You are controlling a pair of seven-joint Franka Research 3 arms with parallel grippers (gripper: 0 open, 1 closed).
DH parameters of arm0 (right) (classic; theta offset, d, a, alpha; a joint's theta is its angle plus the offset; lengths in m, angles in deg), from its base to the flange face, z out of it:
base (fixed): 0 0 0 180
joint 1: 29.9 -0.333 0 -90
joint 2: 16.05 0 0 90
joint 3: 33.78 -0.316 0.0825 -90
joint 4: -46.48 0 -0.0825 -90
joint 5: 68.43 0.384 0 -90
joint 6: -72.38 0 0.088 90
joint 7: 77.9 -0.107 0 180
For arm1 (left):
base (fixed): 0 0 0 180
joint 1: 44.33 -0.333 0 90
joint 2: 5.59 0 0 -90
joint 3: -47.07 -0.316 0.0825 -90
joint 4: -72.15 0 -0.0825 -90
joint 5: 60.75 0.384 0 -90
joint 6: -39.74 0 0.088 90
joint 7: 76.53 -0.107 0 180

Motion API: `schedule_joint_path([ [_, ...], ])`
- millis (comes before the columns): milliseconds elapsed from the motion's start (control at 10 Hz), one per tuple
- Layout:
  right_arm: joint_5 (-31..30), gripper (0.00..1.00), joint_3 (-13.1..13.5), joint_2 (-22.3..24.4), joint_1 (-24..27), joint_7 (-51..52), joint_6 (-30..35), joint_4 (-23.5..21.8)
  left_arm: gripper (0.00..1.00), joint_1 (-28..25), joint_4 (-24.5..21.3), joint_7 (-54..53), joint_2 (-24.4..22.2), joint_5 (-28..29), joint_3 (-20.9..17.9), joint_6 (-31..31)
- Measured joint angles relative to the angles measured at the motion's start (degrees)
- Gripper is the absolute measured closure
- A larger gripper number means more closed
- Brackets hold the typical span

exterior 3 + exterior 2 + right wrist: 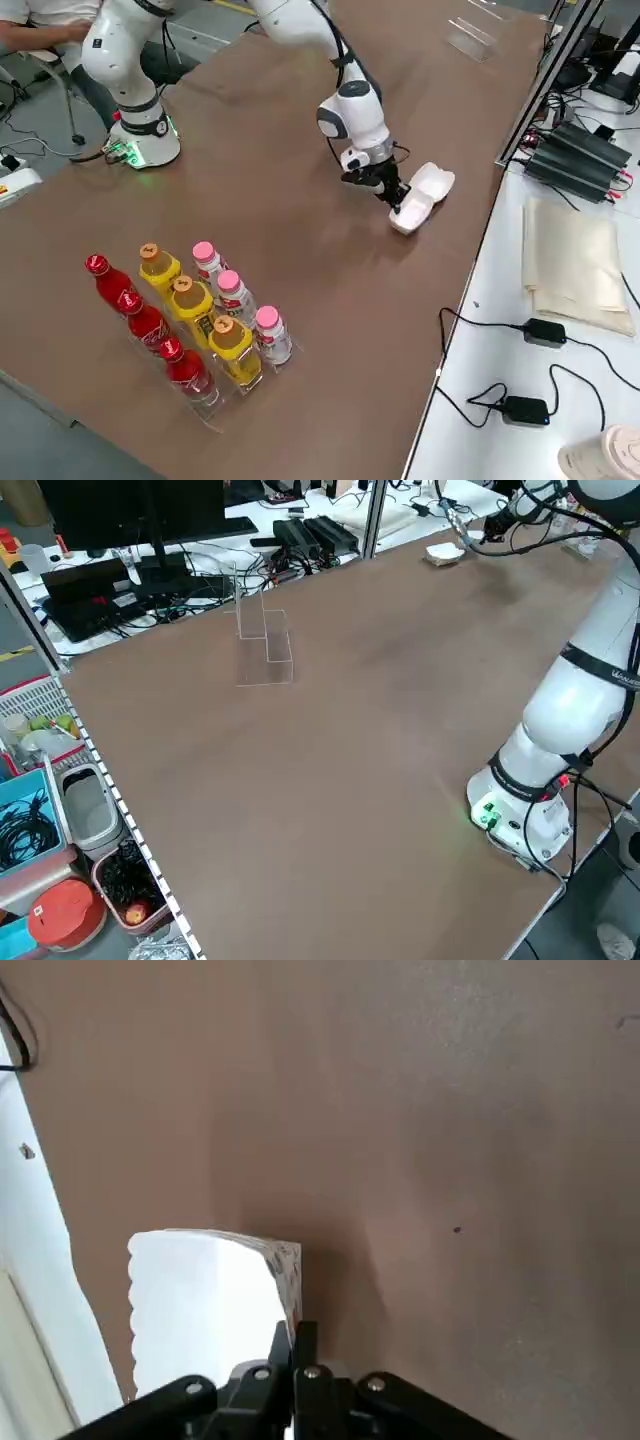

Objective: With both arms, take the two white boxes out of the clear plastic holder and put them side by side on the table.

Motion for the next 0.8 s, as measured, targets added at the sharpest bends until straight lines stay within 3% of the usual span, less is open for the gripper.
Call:
schedule_joint_path([
  [800,0.0,0.85,0.0,-0.1,0.0,0.0,0.1,-0.2,0.0,0.0,0.0,0.0,0.0,0.0,0.0,0.0],
])
